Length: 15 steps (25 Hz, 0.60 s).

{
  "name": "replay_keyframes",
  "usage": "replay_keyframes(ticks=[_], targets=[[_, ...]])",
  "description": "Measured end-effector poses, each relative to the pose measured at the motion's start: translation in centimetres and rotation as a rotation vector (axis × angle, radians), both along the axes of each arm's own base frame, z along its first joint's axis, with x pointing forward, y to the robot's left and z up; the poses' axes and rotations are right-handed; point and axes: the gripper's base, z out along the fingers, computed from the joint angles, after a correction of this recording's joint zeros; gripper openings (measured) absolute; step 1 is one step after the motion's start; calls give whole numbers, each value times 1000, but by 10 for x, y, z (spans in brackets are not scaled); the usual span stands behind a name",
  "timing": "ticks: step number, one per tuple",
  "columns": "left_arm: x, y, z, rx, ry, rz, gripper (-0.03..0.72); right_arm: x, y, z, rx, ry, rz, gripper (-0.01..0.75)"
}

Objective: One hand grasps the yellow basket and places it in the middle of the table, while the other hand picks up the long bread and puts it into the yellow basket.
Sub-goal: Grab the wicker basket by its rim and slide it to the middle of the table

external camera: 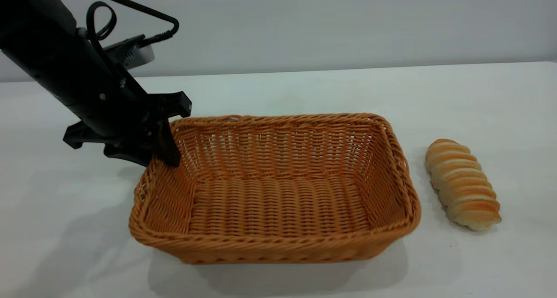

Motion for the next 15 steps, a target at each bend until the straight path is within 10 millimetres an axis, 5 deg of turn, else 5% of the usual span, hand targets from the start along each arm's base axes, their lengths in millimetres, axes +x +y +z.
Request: replay_keyframes(ticks=[7, 15], targets=[[2, 0, 1, -2, -11, 6, 598, 3, 0, 3, -7, -44, 10, 288], [0, 1, 14, 22, -40, -46, 588, 21, 3, 3, 1, -86, 1, 288]])
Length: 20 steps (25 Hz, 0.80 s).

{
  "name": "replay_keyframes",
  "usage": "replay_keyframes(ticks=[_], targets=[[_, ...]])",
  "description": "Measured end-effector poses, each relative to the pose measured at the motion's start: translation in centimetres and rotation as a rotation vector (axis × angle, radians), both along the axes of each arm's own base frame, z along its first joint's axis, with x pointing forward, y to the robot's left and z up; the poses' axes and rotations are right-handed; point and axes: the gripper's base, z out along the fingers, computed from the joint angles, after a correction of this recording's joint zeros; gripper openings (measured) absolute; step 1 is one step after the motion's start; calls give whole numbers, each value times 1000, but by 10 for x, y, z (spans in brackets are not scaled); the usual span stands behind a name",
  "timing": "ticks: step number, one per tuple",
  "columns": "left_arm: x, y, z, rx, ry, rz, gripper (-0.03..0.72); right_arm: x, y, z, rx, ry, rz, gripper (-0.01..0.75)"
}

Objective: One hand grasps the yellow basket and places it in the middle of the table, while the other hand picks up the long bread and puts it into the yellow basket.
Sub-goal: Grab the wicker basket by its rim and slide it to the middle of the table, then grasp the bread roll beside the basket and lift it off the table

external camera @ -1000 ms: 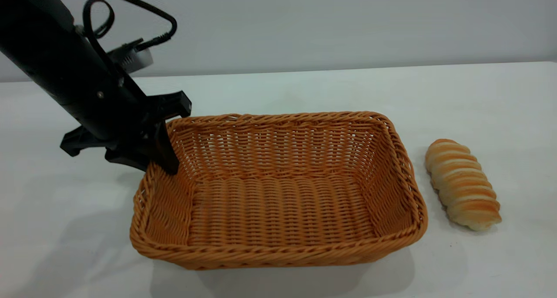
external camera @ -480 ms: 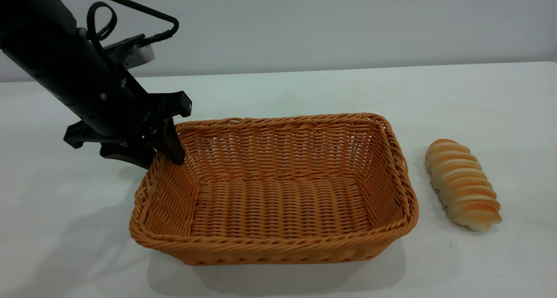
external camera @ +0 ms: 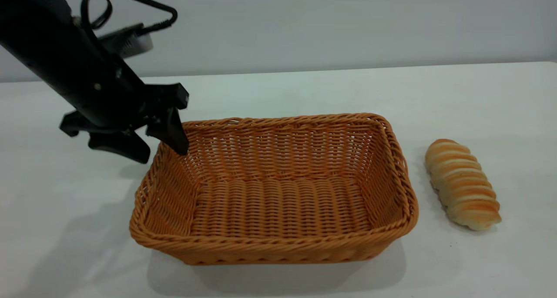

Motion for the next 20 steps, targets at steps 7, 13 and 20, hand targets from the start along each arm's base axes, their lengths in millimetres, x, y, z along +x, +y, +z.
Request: replay_keyframes(ticks=[7, 13, 20], targets=[[0, 3, 26, 30, -87, -51, 557, 40, 9, -31, -63, 192, 37, 358], [-1, 3, 42, 27, -138, -55, 557, 81, 18, -52, -74, 323, 37, 528], [-2, 4, 49, 24, -155, -58, 557, 135, 29, -70, -79, 425, 29, 604]])
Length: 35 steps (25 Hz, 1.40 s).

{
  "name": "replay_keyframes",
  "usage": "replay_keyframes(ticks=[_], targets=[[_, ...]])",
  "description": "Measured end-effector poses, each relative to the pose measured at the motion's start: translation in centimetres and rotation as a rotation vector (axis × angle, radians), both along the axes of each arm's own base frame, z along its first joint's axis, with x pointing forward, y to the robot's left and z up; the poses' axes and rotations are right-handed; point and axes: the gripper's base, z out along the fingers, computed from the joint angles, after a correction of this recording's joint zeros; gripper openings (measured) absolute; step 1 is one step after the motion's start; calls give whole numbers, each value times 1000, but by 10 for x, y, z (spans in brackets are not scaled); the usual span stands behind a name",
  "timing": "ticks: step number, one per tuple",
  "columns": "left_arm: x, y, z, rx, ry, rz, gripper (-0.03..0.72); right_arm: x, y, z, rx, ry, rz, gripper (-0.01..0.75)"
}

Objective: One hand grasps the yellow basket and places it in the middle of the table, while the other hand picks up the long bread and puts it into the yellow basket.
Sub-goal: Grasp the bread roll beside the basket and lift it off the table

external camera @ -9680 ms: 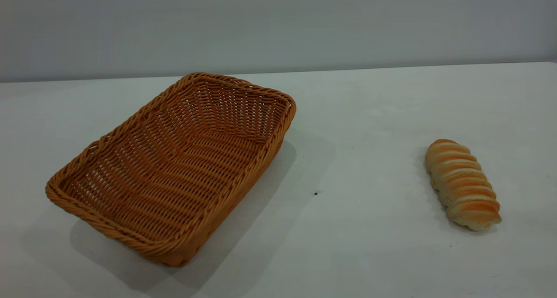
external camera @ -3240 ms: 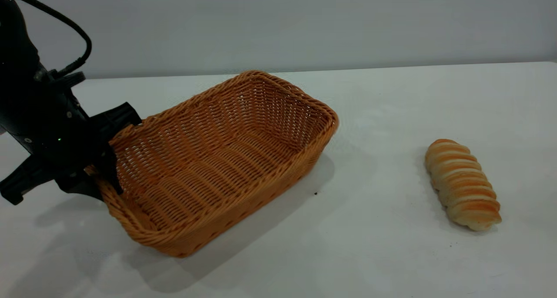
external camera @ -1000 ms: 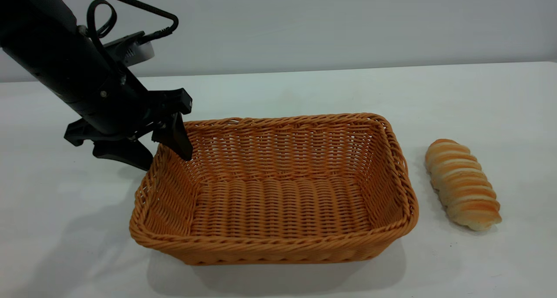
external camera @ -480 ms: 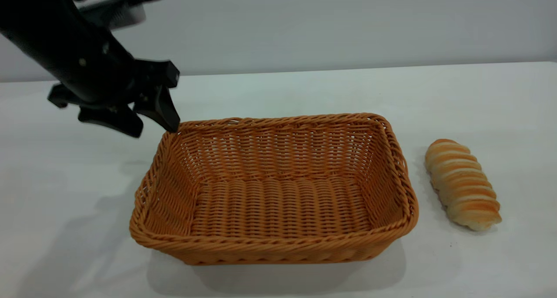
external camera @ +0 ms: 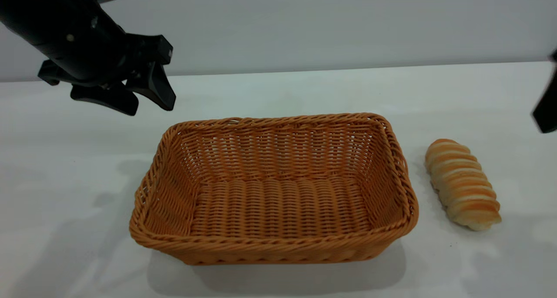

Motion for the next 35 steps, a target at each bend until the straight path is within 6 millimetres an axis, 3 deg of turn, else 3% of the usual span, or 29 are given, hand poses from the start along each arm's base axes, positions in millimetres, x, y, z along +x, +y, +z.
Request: replay_keyframes(ticks=[10, 17, 25, 35], targets=[[-2, 0, 10, -7, -24, -4, 557, 69, 16, -53, -11, 202, -11, 596], [-4, 0, 19, -13, -37, -10, 557, 105, 27, -88, -11, 332, 21, 592], [-7, 1, 27, -18, -46, -17, 557, 134, 34, -113, -22, 416, 86, 592], [-9, 0, 27, -9, -37, -44, 557, 146, 36, -115, -37, 429, 103, 592]])
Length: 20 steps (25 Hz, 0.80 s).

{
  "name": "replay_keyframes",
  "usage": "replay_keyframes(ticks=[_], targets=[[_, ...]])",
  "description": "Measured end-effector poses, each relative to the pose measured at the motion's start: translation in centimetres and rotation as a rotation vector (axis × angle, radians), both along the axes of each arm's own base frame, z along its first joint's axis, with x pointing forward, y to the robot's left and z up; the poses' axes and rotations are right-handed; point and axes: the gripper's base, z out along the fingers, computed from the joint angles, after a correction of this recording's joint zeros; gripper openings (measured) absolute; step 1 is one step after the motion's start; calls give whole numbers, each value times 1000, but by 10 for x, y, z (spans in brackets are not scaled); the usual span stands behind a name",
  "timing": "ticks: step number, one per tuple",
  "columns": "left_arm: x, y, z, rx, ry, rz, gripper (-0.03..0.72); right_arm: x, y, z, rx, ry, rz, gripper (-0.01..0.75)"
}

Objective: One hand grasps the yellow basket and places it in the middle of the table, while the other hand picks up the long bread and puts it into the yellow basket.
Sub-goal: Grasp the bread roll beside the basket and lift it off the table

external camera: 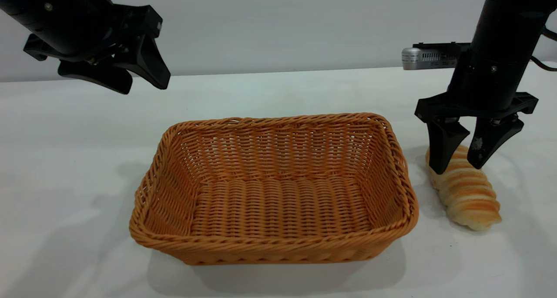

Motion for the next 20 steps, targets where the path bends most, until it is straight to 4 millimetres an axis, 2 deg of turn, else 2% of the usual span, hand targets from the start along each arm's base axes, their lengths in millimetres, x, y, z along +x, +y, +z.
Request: replay_keyframes(ticks=[11, 20], targets=[[0, 0, 0, 1, 0, -2, 557, 1, -1, -1, -12, -6, -10, 613], [-1, 0, 0, 1, 11, -6, 557, 8, -2, 0, -23, -82, -13, 629]])
